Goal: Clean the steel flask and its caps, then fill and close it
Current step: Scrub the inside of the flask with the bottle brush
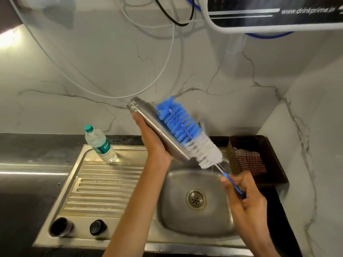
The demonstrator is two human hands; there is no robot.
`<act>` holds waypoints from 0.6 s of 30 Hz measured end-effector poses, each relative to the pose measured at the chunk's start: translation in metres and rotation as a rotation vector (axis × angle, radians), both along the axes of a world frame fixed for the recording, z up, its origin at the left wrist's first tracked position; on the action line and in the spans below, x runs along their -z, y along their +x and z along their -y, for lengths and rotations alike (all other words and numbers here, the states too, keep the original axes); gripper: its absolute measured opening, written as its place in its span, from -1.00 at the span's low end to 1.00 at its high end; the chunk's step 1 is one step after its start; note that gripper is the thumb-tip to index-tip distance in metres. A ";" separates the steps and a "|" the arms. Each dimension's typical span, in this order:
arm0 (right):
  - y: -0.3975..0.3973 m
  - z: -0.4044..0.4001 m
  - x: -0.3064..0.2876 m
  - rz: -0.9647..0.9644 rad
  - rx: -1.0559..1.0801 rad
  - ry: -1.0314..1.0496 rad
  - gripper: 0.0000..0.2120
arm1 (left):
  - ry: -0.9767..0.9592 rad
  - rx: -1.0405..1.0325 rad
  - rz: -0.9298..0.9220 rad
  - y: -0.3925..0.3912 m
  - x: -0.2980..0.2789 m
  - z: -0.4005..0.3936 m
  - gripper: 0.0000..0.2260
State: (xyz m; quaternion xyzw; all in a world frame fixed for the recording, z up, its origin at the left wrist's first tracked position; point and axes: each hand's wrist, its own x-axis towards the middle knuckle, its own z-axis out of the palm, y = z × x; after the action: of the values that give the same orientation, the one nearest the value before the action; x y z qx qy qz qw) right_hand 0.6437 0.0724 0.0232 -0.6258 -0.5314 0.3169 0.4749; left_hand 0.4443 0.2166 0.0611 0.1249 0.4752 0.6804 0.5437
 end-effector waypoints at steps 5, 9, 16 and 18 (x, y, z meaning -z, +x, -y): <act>0.000 -0.016 -0.005 0.017 -0.026 -0.018 -0.87 | -0.007 0.156 -0.094 0.016 0.016 0.023 -0.28; 0.007 -0.025 -0.010 0.072 -0.072 -0.045 -0.96 | -0.007 0.252 -0.053 0.029 0.021 0.034 -0.23; 0.017 -0.025 -0.003 0.228 -0.042 0.046 -0.87 | -0.011 0.151 -0.122 0.014 0.021 0.014 -0.19; 0.011 -0.029 0.000 0.242 -0.039 0.089 -0.83 | -0.059 0.227 -0.089 0.034 0.035 0.030 -0.21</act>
State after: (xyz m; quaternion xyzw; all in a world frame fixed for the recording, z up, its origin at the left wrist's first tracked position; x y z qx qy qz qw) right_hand 0.6548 0.1012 0.0233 -0.6273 -0.6105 0.2243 0.4284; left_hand 0.4785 0.1865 0.0266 0.1918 0.5017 0.5940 0.5989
